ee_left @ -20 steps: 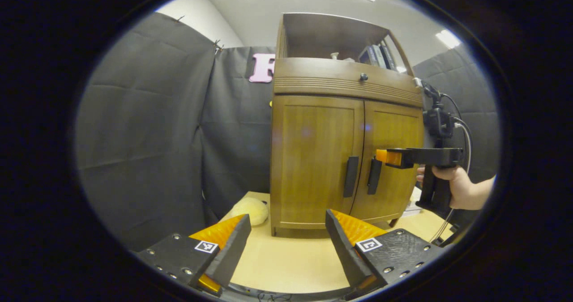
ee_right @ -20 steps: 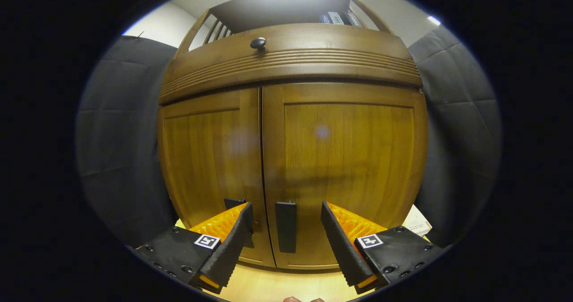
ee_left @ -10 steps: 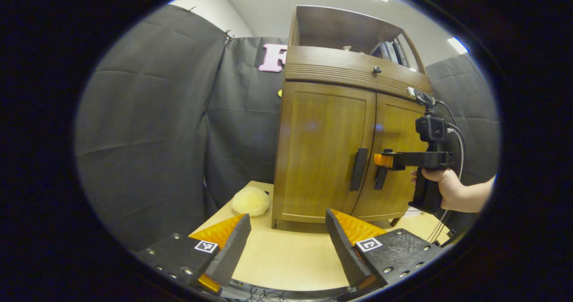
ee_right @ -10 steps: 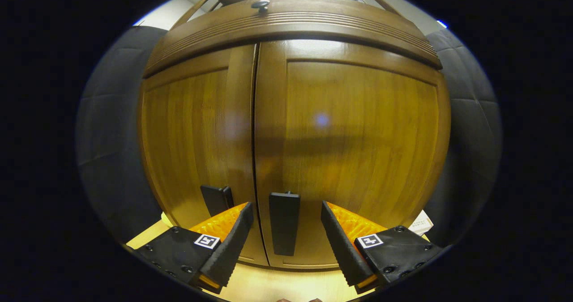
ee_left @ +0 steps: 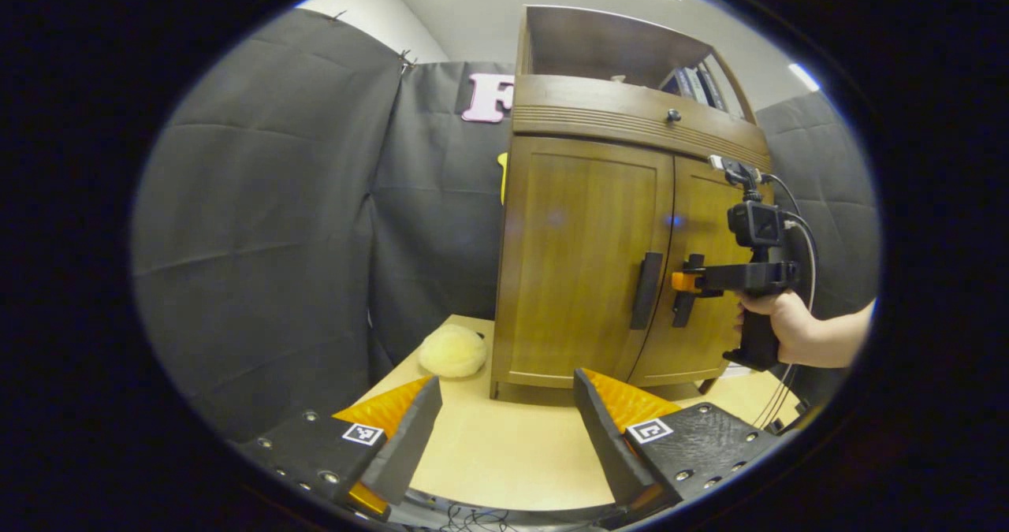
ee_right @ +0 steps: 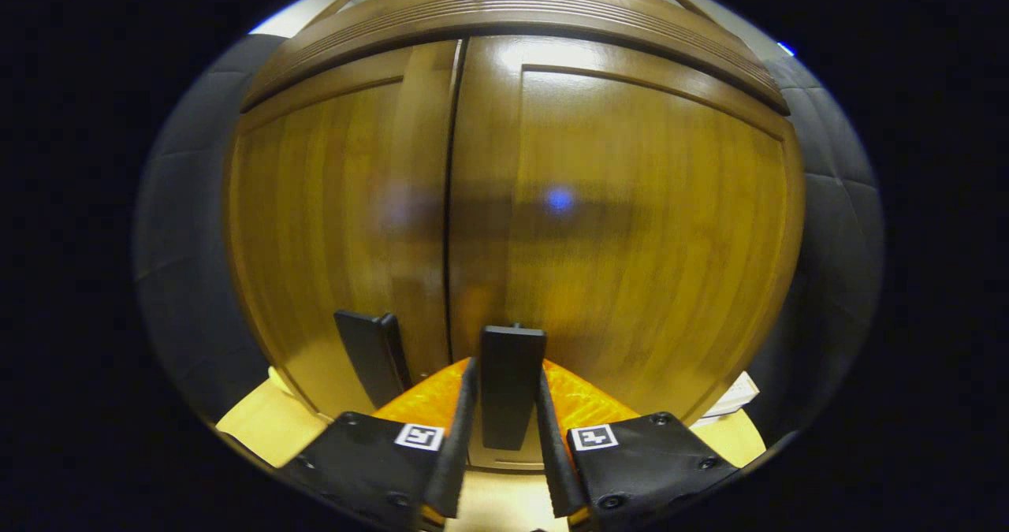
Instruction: Open the right door of the double-door shoe cabinet with the right hand, and open the left door with the left hand.
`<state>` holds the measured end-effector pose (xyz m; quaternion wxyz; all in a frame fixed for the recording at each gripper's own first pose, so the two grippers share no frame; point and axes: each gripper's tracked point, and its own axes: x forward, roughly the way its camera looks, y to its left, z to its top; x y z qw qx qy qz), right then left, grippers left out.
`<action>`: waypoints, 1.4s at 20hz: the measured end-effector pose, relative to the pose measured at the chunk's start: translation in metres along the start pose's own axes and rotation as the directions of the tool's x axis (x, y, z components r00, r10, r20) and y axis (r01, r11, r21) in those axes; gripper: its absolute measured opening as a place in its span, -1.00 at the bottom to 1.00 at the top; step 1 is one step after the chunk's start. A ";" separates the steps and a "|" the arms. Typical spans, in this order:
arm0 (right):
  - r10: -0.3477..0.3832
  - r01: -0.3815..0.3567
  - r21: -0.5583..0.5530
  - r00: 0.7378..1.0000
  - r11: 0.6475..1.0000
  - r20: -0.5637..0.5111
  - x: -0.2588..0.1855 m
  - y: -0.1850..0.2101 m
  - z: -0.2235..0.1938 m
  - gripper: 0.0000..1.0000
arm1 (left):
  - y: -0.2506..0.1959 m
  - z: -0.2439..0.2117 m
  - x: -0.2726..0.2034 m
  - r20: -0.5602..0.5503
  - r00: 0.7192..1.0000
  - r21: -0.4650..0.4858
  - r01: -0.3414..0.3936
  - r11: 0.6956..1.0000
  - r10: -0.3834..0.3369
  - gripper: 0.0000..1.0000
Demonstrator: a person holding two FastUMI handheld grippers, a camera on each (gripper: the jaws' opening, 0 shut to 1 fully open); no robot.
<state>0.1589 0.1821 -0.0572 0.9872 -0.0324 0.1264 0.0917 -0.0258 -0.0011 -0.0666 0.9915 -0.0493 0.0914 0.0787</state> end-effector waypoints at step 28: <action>0.205 -0.205 -0.003 0.978 0.979 -0.044 -0.045 -0.004 -0.003 -0.81 | -0.017 0.039 -0.004 0.038 0.994 -0.045 0.101 0.994 -0.099 0.93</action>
